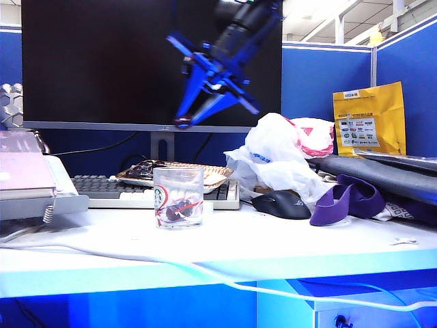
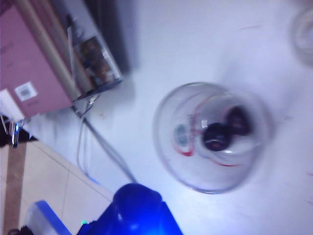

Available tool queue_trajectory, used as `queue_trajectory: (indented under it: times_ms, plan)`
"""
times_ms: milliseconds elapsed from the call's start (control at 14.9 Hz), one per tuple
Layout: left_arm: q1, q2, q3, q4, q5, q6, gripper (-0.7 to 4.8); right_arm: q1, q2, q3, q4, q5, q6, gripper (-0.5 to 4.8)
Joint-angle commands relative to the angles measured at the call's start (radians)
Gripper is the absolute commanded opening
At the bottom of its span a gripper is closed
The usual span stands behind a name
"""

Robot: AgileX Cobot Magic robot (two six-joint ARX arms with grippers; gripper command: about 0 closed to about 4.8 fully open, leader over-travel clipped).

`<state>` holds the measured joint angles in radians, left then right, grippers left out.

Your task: Pick up the cherry on the right side of the glass and put it inside the glass.

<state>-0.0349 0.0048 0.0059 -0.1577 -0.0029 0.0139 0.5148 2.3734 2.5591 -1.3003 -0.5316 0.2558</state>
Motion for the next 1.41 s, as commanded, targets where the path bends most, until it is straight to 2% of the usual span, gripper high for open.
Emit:
queue_trajectory:
  times_ms: [67, 269, 470, 739, 806, 873, 940, 1142, 1209, 1343, 1410]
  plan:
    - [0.001, -0.003, 0.0, -0.012, 0.004, 0.004, -0.05, 0.043, -0.003, 0.004, 0.002, 0.076, -0.028, 1.16]
    - [0.001, -0.003, 0.0, -0.012, 0.004, 0.004, -0.05, 0.072, 0.0, -0.001, 0.009, 0.205, -0.05, 1.16]
    - [0.001, -0.003, 0.0, -0.012, 0.004, 0.004, -0.05, 0.072, 0.025, -0.001, 0.042, 0.246, -0.05, 1.16]
    - [0.001, -0.003, 0.0, -0.012, 0.004, 0.004, -0.05, 0.072, 0.045, -0.001, 0.076, 0.249, -0.05, 1.17]
    - [0.001, -0.003, 0.0, -0.012, 0.004, 0.004, -0.05, 0.072, 0.045, -0.001, 0.078, 0.249, -0.05, 1.72]
    - [0.001, -0.003, 0.0, -0.012, 0.004, 0.004, -0.05, 0.072, 0.045, 0.0, 0.078, 0.249, -0.05, 2.52]
    - [0.0, -0.003, 0.0, -0.012, 0.004, 0.004, -0.05, 0.071, 0.045, 0.002, 0.078, 0.249, -0.05, 2.9]
    - [0.0, -0.003, 0.0, -0.012, 0.004, 0.004, -0.05, 0.071, 0.045, 0.003, 0.08, 0.249, -0.05, 2.89]
    - [0.0, -0.003, 0.0, -0.012, 0.004, 0.004, -0.05, 0.069, 0.044, 0.004, 0.087, 0.25, -0.05, 2.77]
    - [0.001, -0.003, 0.0, -0.012, 0.004, 0.004, -0.05, 0.053, 0.035, 0.022, 0.093, 0.264, -0.05, 0.27]
    - [0.001, -0.003, 0.0, -0.012, 0.004, 0.004, -0.05, 0.041, 0.028, 0.063, 0.093, 0.313, -0.051, -0.01]
